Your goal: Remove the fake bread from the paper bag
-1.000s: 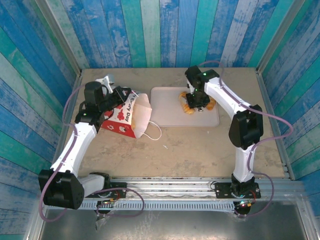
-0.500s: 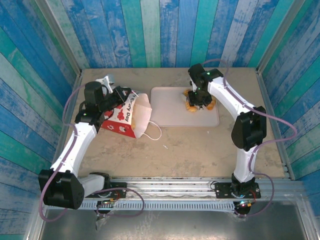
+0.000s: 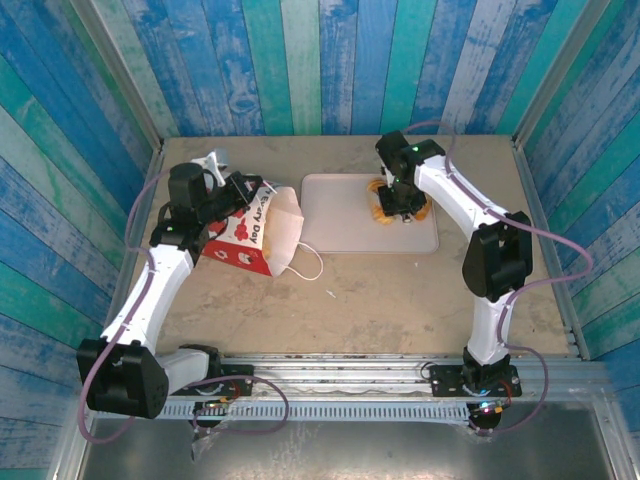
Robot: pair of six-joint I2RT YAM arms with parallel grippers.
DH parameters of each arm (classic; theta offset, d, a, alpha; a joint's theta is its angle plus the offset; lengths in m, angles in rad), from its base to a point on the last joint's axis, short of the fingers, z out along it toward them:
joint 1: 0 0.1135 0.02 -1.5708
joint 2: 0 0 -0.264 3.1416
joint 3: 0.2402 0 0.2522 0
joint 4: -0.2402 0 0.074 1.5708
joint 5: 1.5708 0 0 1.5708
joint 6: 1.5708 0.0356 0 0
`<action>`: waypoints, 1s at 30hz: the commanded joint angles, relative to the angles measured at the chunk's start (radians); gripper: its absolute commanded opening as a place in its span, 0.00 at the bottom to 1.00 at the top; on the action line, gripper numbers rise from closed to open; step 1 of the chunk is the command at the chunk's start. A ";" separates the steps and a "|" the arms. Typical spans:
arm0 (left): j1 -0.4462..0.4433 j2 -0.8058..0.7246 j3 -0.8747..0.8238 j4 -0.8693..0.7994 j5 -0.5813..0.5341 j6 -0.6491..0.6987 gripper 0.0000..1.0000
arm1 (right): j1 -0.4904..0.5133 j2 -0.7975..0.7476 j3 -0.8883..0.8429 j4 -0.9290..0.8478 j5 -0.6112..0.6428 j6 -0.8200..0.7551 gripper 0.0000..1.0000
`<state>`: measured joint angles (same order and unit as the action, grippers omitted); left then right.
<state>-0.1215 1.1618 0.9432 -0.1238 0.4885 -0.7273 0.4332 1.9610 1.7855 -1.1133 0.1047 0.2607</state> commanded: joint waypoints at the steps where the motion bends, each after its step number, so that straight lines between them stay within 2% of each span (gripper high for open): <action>1: 0.000 -0.039 -0.004 0.035 -0.008 -0.005 0.00 | -0.008 0.007 -0.001 0.001 0.063 0.047 0.46; 12: 0.000 -0.036 -0.004 0.038 -0.006 -0.008 0.00 | -0.012 0.025 -0.003 0.015 0.092 0.037 0.45; 19: 0.000 -0.036 -0.006 0.036 -0.007 -0.007 0.00 | -0.017 0.031 -0.011 0.004 0.043 -0.046 0.43; 24: 0.001 -0.027 0.000 0.042 -0.006 -0.013 0.00 | -0.016 0.013 0.020 -0.020 0.010 -0.035 0.53; 30: 0.000 -0.014 0.007 0.049 0.001 -0.015 0.00 | -0.016 -0.011 0.012 -0.020 0.046 0.001 0.55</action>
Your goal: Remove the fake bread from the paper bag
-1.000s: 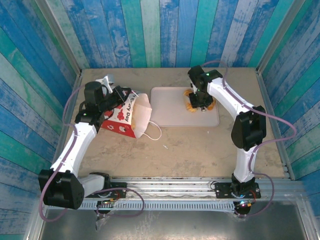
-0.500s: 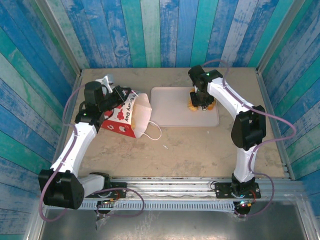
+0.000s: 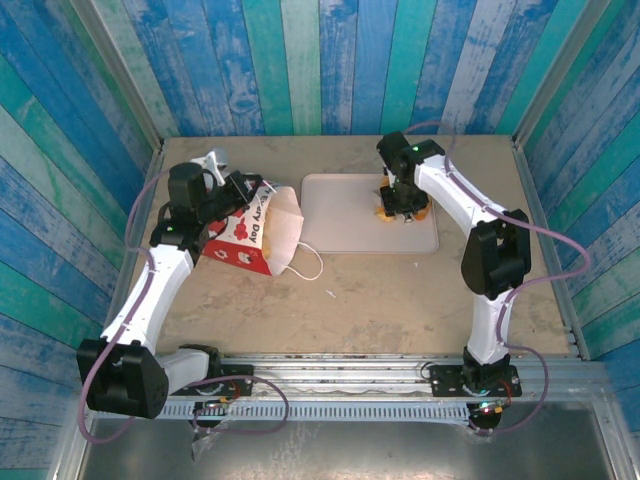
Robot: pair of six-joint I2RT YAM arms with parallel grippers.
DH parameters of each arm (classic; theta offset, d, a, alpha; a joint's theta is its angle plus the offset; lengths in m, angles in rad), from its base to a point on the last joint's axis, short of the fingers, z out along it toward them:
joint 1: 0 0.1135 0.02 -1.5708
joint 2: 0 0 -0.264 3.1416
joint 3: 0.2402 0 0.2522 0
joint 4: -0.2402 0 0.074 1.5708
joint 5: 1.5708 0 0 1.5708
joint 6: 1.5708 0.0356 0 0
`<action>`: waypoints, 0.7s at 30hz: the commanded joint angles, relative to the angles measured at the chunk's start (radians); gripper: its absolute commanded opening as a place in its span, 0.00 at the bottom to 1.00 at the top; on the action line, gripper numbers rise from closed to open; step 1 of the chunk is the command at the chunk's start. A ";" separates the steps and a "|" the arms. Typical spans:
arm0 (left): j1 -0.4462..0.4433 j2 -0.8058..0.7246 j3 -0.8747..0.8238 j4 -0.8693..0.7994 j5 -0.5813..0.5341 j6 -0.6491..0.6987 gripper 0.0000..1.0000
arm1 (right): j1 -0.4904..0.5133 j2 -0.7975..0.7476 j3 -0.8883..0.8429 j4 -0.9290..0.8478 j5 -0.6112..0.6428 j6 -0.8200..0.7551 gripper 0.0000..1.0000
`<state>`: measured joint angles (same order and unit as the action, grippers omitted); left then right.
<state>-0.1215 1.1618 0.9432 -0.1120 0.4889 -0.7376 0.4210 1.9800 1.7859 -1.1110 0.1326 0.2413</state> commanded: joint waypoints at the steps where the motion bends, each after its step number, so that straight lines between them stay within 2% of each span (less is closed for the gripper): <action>1: 0.001 -0.013 0.008 0.039 0.002 -0.005 0.00 | -0.004 -0.025 0.006 -0.023 0.019 0.023 0.55; 9: 0.000 -0.016 0.008 0.035 0.004 -0.005 0.00 | -0.004 0.000 -0.024 -0.018 0.026 0.015 0.52; 15: 0.000 -0.013 0.008 0.036 0.003 -0.007 0.00 | -0.008 0.003 -0.001 -0.037 0.063 -0.047 0.47; 21: 0.000 -0.008 0.009 0.038 0.004 -0.012 0.00 | -0.024 0.021 0.027 -0.071 0.105 -0.092 0.46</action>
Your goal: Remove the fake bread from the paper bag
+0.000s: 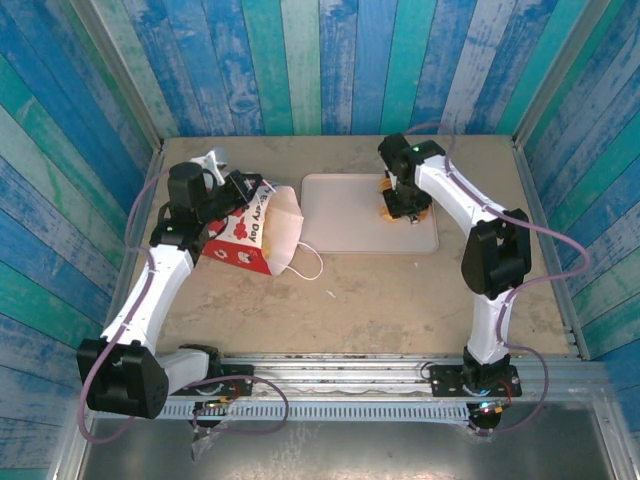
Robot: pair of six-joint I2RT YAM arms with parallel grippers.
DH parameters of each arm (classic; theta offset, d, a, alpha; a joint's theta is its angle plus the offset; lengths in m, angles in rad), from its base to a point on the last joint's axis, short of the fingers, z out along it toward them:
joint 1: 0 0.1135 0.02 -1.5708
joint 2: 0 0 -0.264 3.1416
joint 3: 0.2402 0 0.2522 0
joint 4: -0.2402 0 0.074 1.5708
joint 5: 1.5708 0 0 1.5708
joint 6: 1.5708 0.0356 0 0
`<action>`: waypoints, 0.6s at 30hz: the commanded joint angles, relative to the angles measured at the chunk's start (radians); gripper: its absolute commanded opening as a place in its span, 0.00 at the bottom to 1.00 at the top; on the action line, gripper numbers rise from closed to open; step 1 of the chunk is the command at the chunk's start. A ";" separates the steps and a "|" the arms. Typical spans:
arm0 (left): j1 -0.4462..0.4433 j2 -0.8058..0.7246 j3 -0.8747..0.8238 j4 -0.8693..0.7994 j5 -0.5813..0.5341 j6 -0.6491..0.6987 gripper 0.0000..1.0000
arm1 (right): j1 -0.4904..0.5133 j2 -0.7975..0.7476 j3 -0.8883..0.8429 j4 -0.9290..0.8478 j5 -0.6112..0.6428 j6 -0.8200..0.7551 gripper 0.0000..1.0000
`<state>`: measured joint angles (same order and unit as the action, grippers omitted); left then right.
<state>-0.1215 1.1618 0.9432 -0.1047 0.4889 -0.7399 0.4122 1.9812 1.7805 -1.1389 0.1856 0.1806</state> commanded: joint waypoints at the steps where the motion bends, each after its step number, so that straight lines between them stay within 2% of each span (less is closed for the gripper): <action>1: 0.000 -0.008 0.006 0.033 0.005 -0.010 0.00 | -0.018 0.023 0.035 -0.044 0.051 -0.030 0.46; 18: 0.001 -0.013 0.001 0.033 0.001 -0.011 0.00 | -0.028 0.056 0.065 -0.037 0.004 -0.075 0.46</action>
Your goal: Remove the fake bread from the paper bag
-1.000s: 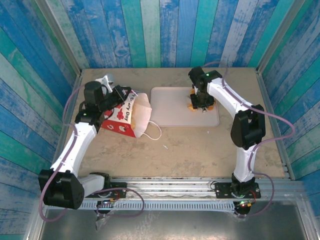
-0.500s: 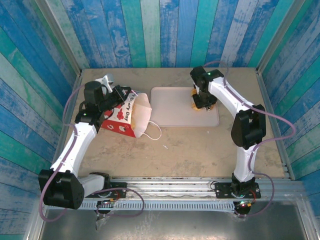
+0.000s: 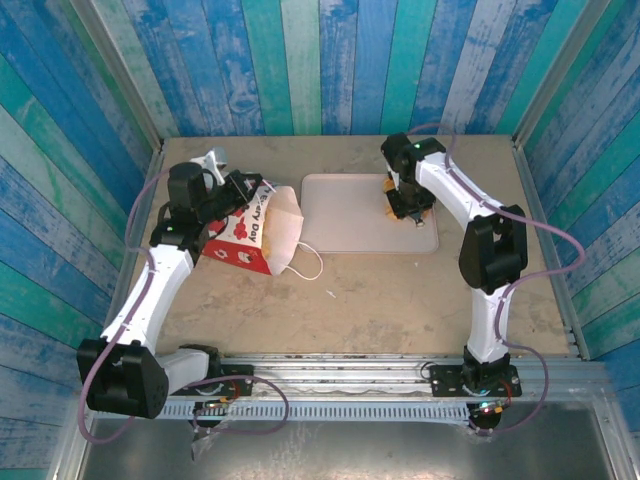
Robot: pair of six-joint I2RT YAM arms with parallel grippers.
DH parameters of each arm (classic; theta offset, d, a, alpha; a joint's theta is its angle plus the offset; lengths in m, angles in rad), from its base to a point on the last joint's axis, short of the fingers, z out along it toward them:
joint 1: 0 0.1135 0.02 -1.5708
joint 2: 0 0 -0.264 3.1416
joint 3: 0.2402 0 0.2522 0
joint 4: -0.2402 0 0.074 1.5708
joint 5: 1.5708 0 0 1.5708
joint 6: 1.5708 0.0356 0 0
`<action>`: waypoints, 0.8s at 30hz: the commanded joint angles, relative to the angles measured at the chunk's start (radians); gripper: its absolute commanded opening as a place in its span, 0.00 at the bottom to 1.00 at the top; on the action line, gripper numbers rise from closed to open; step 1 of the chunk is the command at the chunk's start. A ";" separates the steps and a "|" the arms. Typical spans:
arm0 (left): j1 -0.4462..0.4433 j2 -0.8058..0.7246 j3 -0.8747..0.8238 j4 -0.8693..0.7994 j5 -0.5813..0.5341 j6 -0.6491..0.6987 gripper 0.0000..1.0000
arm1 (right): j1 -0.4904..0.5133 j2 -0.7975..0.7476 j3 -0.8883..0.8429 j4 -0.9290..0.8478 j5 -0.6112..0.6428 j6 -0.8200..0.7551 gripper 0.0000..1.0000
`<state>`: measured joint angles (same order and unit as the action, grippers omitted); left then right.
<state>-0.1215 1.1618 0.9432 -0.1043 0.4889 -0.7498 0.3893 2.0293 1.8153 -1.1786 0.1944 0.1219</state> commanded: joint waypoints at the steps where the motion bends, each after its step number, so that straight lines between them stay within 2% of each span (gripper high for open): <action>1: 0.000 -0.014 0.000 0.031 0.002 0.000 0.00 | -0.005 0.004 0.029 0.002 -0.007 -0.020 0.47; 7: 0.001 -0.017 -0.004 0.032 0.000 -0.001 0.00 | -0.005 -0.039 0.051 0.000 -0.028 -0.015 0.52; 15: 0.000 -0.031 0.004 0.019 -0.007 0.009 0.00 | -0.010 -0.122 0.062 -0.001 -0.054 -0.004 0.54; 21: 0.000 -0.039 0.007 -0.002 -0.017 0.017 0.00 | -0.051 -0.228 -0.046 0.062 -0.066 0.027 0.53; 24: 0.001 -0.046 0.004 -0.002 -0.023 0.016 0.00 | -0.112 -0.271 -0.109 0.095 -0.132 0.032 0.52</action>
<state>-0.1215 1.1618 0.9432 -0.1055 0.4812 -0.7525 0.3252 1.8015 1.7485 -1.1175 0.1066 0.1333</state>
